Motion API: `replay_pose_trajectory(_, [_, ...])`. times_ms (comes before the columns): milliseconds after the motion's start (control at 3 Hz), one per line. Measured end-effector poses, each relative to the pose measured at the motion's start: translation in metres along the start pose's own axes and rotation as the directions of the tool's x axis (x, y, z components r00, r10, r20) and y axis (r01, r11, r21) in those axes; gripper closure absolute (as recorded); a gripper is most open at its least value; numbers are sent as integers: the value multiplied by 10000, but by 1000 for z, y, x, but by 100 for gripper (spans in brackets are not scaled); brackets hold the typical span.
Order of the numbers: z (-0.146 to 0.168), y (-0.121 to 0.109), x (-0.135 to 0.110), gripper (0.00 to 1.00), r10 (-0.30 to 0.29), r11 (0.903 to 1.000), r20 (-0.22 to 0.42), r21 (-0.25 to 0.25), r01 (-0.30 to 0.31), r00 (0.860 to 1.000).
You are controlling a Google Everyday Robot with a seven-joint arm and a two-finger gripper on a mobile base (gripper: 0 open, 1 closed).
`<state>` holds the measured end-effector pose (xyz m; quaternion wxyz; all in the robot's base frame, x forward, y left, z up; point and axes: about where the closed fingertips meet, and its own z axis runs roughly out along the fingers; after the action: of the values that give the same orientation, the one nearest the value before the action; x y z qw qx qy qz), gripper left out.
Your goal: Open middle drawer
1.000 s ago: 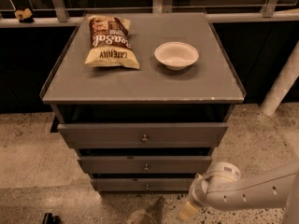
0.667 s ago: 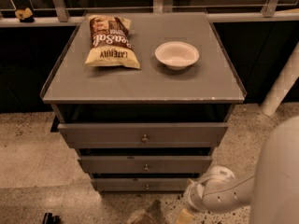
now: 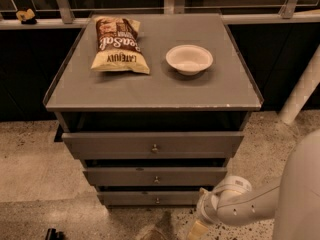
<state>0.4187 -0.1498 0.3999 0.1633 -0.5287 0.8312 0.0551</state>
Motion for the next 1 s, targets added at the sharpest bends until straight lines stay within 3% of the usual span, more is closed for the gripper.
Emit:
replay_pose_trajectory(667, [-10,-43,-30,0,-762,9886,719,1354,659,9945])
replay_pose_trajectory(1000, [10,-47,-27,0,87,9839,1072,1765,-277,9942])
